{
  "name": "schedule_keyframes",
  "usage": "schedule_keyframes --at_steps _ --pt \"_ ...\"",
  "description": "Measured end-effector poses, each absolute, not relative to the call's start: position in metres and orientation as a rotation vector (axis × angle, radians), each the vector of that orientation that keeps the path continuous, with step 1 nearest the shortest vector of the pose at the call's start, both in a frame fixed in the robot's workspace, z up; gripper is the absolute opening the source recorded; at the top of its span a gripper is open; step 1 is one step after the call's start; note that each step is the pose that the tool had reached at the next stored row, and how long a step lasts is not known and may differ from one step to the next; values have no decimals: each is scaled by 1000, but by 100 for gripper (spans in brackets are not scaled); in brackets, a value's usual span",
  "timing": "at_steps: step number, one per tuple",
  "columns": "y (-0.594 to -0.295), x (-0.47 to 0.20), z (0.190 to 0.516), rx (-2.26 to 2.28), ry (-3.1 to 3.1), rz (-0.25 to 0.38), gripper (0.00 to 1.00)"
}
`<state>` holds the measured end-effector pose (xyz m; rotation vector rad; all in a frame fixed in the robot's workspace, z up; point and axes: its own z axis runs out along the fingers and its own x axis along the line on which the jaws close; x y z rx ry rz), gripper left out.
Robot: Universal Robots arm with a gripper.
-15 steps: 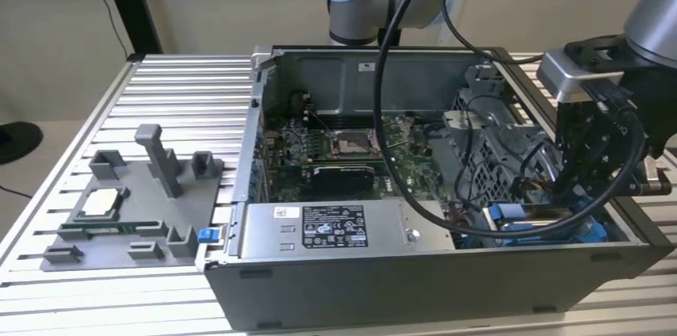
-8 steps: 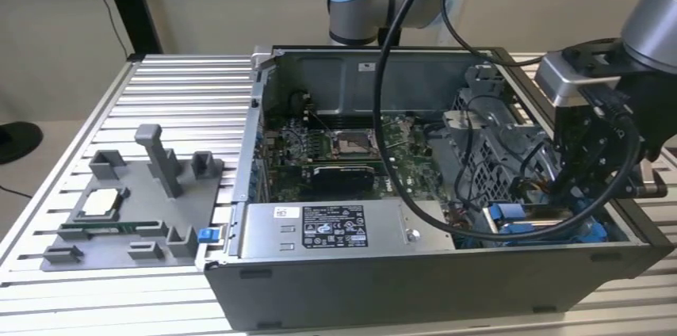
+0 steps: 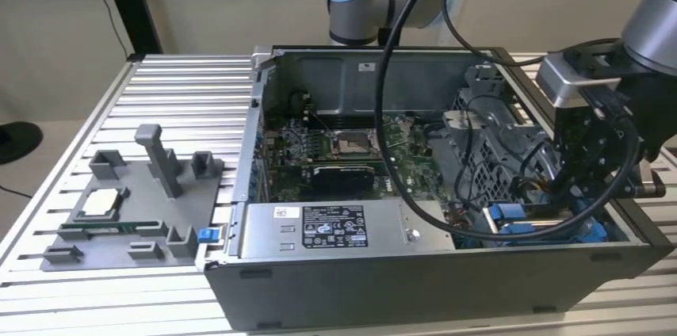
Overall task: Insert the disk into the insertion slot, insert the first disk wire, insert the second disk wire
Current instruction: 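Insert the first disk wire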
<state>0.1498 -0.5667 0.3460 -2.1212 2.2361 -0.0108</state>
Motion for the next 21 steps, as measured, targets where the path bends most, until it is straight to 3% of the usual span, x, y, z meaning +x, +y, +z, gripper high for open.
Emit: schedule_keyframes --at_steps 21 --pt "-567 151 342 -2121 2236 -11 0"
